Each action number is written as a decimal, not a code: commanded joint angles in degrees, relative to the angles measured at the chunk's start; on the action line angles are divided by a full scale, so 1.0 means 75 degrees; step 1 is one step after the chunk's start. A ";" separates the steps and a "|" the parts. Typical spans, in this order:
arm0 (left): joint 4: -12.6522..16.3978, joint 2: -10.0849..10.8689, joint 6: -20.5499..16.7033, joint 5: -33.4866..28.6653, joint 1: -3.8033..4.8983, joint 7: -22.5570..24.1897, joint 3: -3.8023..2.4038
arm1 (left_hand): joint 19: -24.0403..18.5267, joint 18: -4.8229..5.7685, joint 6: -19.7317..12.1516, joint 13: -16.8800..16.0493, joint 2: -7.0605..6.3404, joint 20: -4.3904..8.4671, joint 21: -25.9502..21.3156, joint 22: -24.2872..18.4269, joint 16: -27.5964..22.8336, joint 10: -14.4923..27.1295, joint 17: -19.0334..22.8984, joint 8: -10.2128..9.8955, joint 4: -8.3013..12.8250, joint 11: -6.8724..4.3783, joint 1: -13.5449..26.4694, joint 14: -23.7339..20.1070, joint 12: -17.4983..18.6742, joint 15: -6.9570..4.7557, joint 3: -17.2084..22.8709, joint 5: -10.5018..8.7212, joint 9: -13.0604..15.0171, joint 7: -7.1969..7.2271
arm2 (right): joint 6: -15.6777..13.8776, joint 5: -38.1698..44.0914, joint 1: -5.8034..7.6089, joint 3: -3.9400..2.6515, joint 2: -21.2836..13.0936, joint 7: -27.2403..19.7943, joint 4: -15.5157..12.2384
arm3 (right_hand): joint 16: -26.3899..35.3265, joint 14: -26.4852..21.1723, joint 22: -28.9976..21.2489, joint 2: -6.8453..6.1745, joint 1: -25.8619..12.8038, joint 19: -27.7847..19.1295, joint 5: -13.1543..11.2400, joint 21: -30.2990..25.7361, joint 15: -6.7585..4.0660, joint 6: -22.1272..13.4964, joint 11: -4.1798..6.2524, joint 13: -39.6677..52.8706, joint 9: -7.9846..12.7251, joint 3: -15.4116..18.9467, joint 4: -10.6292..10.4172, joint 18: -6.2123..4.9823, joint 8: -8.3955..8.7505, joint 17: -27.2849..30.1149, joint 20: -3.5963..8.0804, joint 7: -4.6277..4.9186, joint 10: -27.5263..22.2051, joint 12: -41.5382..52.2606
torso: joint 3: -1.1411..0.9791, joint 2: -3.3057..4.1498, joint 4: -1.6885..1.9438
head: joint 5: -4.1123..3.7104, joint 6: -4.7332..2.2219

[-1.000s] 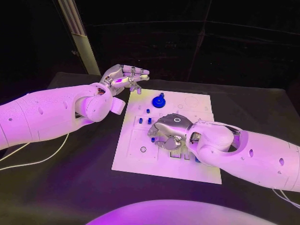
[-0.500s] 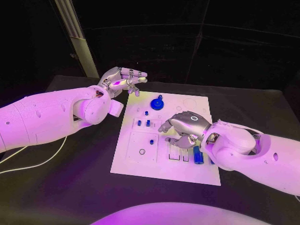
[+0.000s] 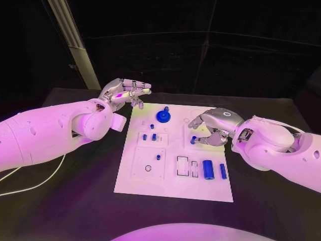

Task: Assemble the parts on the task board

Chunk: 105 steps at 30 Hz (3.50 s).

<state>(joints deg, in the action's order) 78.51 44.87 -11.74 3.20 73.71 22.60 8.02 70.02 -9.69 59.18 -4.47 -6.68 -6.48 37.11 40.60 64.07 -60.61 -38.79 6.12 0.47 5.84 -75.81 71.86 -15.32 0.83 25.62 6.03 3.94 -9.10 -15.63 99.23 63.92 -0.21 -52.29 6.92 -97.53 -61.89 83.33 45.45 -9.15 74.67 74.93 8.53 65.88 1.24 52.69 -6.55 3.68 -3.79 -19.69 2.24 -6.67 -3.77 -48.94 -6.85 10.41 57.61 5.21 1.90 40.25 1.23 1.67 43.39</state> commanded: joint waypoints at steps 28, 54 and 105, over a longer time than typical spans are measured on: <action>-0.0010 0.0010 0.0059 -0.0024 0.0011 0.0002 0.0000 | -0.0056 -0.0106 -0.0011 0.0012 0.0036 -0.0011 -0.0046 -0.0007 -0.0028 0.0059 0.0011 0.0036 0.0022 -0.0008 -0.0063 -0.0059 -0.0052 0.0011 -0.0028 0.0042 -0.0003 -0.0048 | 0.1317 0.0360 0.0035 0.0000 0.0289 0.0062 0.0185 | -0.0537 0.0203 0.1018 0.0605 0.0610 0.0479 -0.0194 0.0577 -0.0284 0.1080 0.0313 0.0029 -0.0081 -0.0334 -0.0109 0.0026 -0.0288 -0.0625 0.0232 -0.0267 0.1388 0.0493 | 0.0002 0.0011 0.0010 | 0.0002 0.0089; -0.0005 0.0037 0.0046 -0.0024 0.0012 -0.0020 0.0000 | -0.0053 -0.0106 0.0000 0.0012 0.0043 -0.0012 -0.0054 -0.0013 -0.0028 0.0063 0.0025 0.0047 0.0021 -0.0008 -0.0065 -0.0065 -0.0068 0.0012 -0.0036 0.0041 0.0000 -0.0047 | 0.0287 0.0470 0.0031 -0.0003 0.0270 0.0109 0.0097 | -0.0843 0.0234 0.1405 0.0710 0.0791 0.0573 -0.0450 0.0849 -0.0347 0.1515 0.0395 0.0064 -0.0078 -0.0875 0.0047 0.0082 -0.0303 -0.0923 0.0302 -0.0320 0.1869 0.0275 | 0.0004 -0.0014 -0.0005 | 0.0011 0.0141; -0.0184 -0.0213 0.0070 -0.0024 0.0011 -0.0010 0.0004 | -0.0048 -0.0106 0.0000 0.0013 0.0055 -0.0013 -0.0063 -0.0021 -0.0020 0.0072 0.0026 0.0052 0.0018 -0.0008 -0.0068 -0.0064 -0.0087 0.0012 -0.0042 0.0042 -0.0001 -0.0047 | 0.0719 -0.0395 -0.0663 0.0077 0.2118 -0.1061 0.0061 | -0.0847 0.0215 0.1368 0.0673 0.0752 0.0539 -0.0351 0.0843 -0.0333 0.1472 0.0366 0.0063 -0.0050 -0.0962 0.0078 0.0074 -0.0222 -0.0895 0.0317 -0.0287 0.1862 0.0146 | 0.0002 0.0012 0.0009 | 0.0372 0.0166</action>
<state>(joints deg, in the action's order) 77.12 43.35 -11.71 3.18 73.70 22.24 8.08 70.03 -9.69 59.18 -4.47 -6.47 -6.48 36.88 40.49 64.07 -60.40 -38.67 6.31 0.47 5.63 -76.02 71.86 -15.74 0.83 25.62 6.03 3.94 -9.10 -12.46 93.78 58.90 0.37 -36.48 -0.84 -97.08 -67.90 83.84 55.65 -3.76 80.07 78.96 5.70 72.06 -0.94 63.63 -3.50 4.09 -4.09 -26.65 2.81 -6.66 -5.46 -55.57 -4.71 8.06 71.35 6.53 1.93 40.31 1.29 4.43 44.58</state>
